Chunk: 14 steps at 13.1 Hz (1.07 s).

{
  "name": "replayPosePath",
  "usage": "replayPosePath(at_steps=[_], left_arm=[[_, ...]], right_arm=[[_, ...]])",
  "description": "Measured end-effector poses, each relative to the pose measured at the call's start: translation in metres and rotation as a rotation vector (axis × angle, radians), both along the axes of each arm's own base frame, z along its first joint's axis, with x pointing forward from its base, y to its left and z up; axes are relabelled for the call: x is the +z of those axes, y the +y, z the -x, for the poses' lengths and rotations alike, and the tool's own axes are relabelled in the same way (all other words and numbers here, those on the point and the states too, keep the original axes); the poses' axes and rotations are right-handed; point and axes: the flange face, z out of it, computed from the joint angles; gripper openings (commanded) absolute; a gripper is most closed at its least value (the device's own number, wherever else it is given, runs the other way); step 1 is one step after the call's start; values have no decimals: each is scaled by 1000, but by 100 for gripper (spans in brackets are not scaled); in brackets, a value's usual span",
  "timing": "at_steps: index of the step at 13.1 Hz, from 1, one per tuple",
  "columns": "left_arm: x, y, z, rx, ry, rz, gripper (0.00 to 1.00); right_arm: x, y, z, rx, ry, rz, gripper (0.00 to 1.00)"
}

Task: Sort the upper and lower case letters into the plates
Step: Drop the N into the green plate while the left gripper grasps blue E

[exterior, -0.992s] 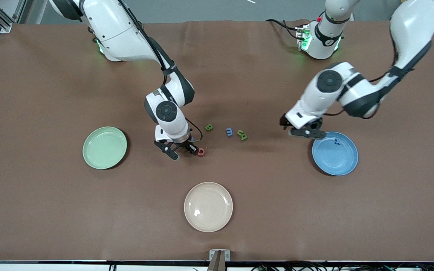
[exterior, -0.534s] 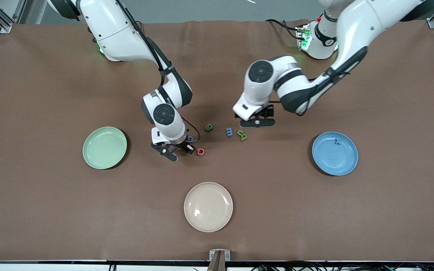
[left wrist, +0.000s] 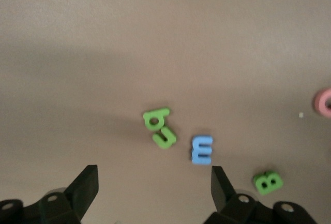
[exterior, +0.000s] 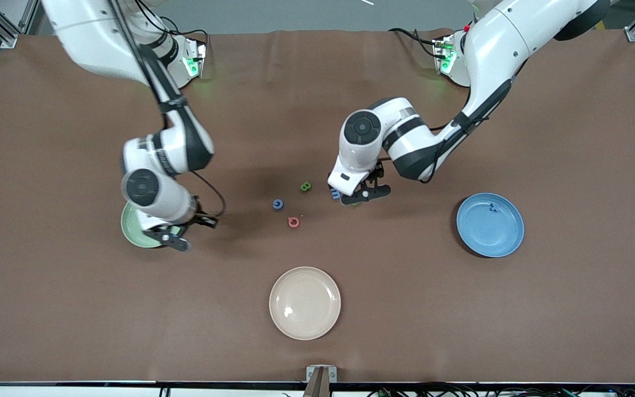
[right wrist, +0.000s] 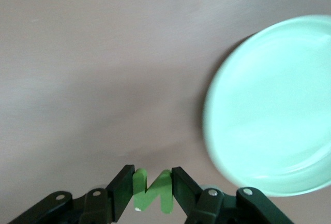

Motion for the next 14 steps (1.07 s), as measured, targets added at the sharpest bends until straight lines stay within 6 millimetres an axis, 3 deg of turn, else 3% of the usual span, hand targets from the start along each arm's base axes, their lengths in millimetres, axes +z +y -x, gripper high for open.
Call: replayPosePath(at_steps=[2,3,4,7,10,14], left_arm=[[-10,2,-8,46,12,-3,95],[-15,-2,-4,58,17,-8,95],[-19,-10,3,59,18,-15,95],[-35,-38,25,72,-5,-20,95],[-67,-62,50,99,-34,-44,90],[-92,-67,54,120,-38,-22,86]], right_arm=[[7,-80,17,71,21,-25,0],[7,-106,26,87,23,-34,0],[5,-119,35,96,13,-38,0],[-23,-125,58,132,-72,-34,0],[-48,-139,73,147,-105,-29,0],[-65,-141,75,151,-134,-22,0]])
